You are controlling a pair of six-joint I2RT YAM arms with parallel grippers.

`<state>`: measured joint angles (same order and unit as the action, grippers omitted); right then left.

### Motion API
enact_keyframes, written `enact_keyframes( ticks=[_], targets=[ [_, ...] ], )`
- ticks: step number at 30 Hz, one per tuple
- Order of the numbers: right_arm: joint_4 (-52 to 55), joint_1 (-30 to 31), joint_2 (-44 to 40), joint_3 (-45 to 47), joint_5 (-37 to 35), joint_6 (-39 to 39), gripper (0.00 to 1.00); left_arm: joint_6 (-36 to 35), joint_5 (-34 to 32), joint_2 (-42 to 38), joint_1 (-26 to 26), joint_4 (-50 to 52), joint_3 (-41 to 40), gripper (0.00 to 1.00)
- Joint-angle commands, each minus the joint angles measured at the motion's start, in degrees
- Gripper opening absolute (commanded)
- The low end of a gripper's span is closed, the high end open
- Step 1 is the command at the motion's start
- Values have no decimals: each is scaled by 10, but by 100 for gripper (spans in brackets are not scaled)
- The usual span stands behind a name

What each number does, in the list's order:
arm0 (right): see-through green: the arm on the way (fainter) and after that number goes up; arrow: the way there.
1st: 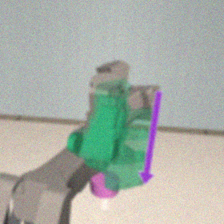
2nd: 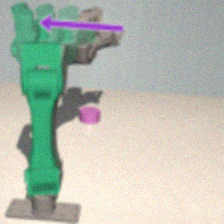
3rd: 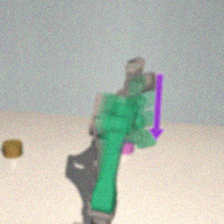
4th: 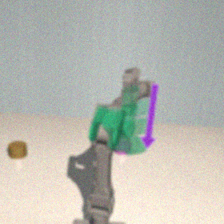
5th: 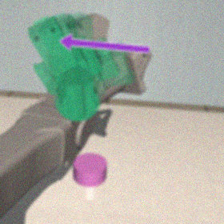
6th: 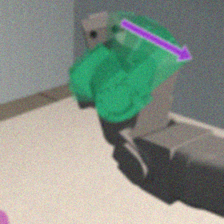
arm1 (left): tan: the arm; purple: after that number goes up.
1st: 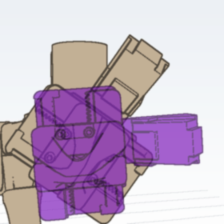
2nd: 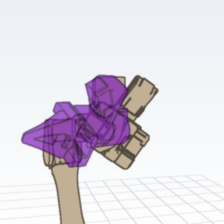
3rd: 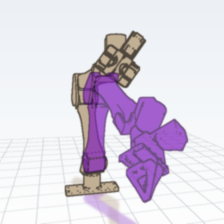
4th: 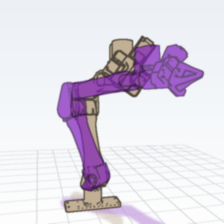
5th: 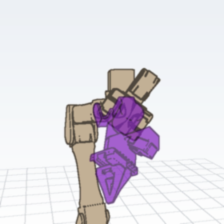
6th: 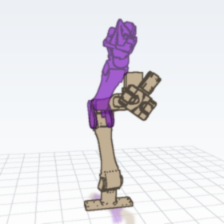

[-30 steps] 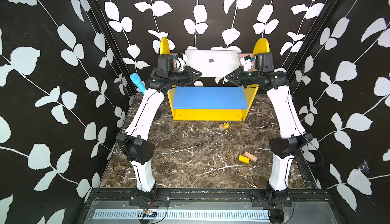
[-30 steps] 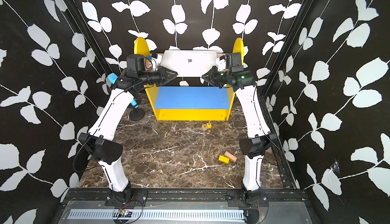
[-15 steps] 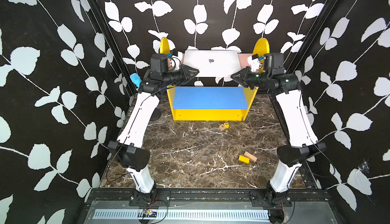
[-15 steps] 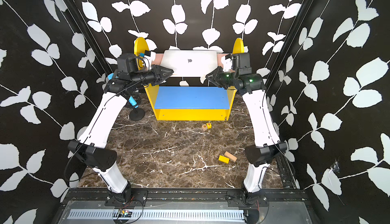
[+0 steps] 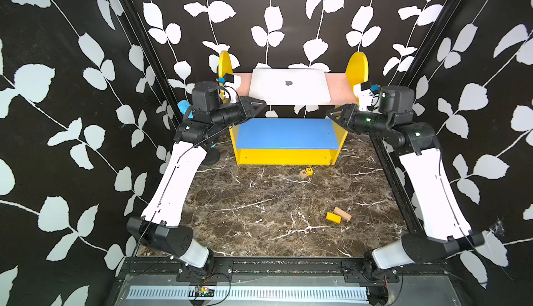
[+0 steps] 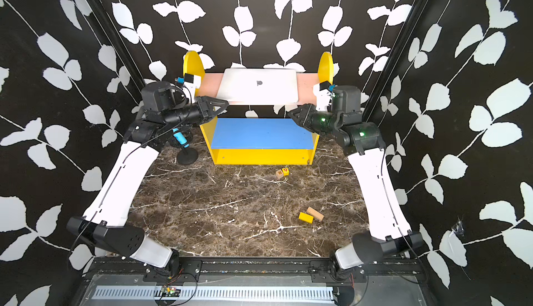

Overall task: Close the laptop lid and set it aside
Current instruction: Place the laptop on the shelf, then reset both arms

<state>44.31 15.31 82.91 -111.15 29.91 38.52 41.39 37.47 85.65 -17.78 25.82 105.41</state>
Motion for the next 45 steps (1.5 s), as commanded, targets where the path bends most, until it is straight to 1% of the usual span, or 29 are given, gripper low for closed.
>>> enact_keyframes(
  ticks=[1, 4, 10, 13, 15, 16, 17, 18, 22, 24, 28, 33, 37, 40, 45],
  targets=[
    [-45, -2, -43, 46, -31, -43, 40, -39, -15, -56, 5, -23, -39, 34],
    [-70, -3, -83, 99, -47, -67, 45, -65, -26, -99, 5, -36, -91, 42],
    [-123, -4, -156, 204, -74, -119, 56, -121, -83, -186, 6, -61, -193, 58],
    [-142, -4, -187, 254, -91, -149, 60, -139, -112, -234, 6, -96, -259, 71],
    [-159, -5, -211, 290, -106, -164, 67, -157, -139, -265, 6, -112, -300, 79],
    [-172, -4, -226, 315, -117, -171, 89, -169, -160, -284, 6, -117, -325, 85],
    [-183, -5, -238, 331, -125, -177, 98, -179, -175, -300, 6, -120, -342, 90],
    [-192, -5, -249, 348, -133, -183, 100, -186, -193, -312, 6, -121, -358, 97],
    [-228, -5, -289, 417, -172, -201, 100, -214, -253, -359, 6, -124, -420, 98],
    [-261, -5, -313, 462, -198, -206, 100, -224, -281, -381, 6, -143, -460, 99],
    [-352, -5, -372, 575, -275, -216, 100, -238, -356, -425, 6, -181, -537, 98],
    [-453, -5, -434, 706, -369, -240, 100, -263, -452, -460, 5, -222, -626, 98],
    [-538, -5, -453, 798, -443, -267, 100, -286, -518, -477, 6, -296, -702, 98],
    [-607, -6, -451, 861, -505, -279, 100, -299, -563, -483, 6, -349, -749, 99],
    [-675, -8, -418, 919, -576, -286, 100, -317, -644, -477, 6, -405, -807, 98]
  ],
)
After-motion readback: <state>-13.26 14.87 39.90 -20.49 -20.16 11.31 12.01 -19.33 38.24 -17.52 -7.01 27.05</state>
